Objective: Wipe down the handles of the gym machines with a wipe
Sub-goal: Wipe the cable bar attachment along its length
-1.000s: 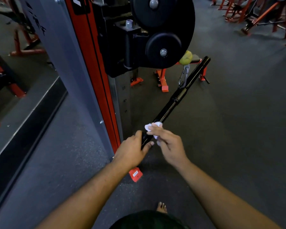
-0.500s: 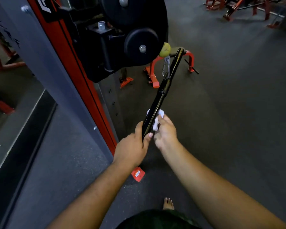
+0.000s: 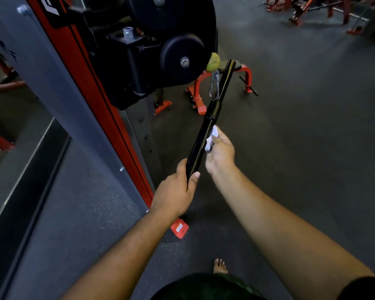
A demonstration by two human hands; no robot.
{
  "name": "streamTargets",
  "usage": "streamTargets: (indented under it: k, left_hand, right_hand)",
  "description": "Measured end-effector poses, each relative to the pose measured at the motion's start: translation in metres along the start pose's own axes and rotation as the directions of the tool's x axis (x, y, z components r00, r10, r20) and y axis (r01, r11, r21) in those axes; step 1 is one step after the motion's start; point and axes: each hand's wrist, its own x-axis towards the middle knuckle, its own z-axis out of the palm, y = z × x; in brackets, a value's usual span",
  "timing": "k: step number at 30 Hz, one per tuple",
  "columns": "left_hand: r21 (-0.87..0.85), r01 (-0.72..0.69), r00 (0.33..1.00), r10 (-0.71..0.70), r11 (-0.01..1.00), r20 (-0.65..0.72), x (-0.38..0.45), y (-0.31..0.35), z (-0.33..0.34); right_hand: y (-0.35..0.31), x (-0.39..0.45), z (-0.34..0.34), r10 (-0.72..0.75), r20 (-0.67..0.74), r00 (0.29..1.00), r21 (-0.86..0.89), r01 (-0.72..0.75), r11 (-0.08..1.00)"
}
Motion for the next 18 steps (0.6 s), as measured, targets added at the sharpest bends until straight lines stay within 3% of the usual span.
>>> streamTargets:
  k: [6, 8, 10, 12, 14, 16, 18]
  left_hand:
    - [0.016, 0.011, 1.000, -0.011, 1.000, -0.021, 0.009, -0.006, -0.006]
    - [-0.001, 0.016, 1.000, -0.016, 1.000, -0.007, 0.013, -0.009, -0.008]
    - [-0.020, 0.018, 1.000, -0.018, 1.000, 0.002, 0.016, -0.010, -0.007]
    - [-0.052, 0.016, 1.000, -0.016, 0.999, 0.012, 0.017, -0.009, -0.004]
    - [-0.084, 0.014, 1.000, -0.012, 0.996, 0.024, 0.016, -0.009, -0.001]
    - [-0.105, 0.014, 1.000, -0.012, 0.994, 0.020, 0.016, -0.010, 0.000]
    - [-0.107, 0.013, 1.000, -0.013, 0.994, -0.003, 0.015, -0.014, -0.001]
  right_hand:
    - [0.043, -0.080, -0.047, 0.169, 0.195, 0.966, -0.027, -0.167, 0.986]
    - [0.041, -0.069, -0.052, 0.112, 0.170, 0.979, -0.120, -0.092, 0.988]
    - [0.024, -0.038, -0.045, -0.108, 0.079, 0.991, -0.203, 0.122, 0.972]
    - [-0.003, -0.006, -0.032, -0.369, 0.077, 0.926, -0.438, 0.364, 0.822]
    - [-0.022, 0.011, -0.019, -0.511, 0.279, 0.813, -0.671, 0.545, 0.502]
    - [-0.019, 0.018, -0.016, -0.487, 0.471, 0.735, -0.726, 0.637, 0.259]
    - [0.001, 0.011, -0.025, -0.443, 0.591, 0.674, -0.704, 0.699, 0.126]
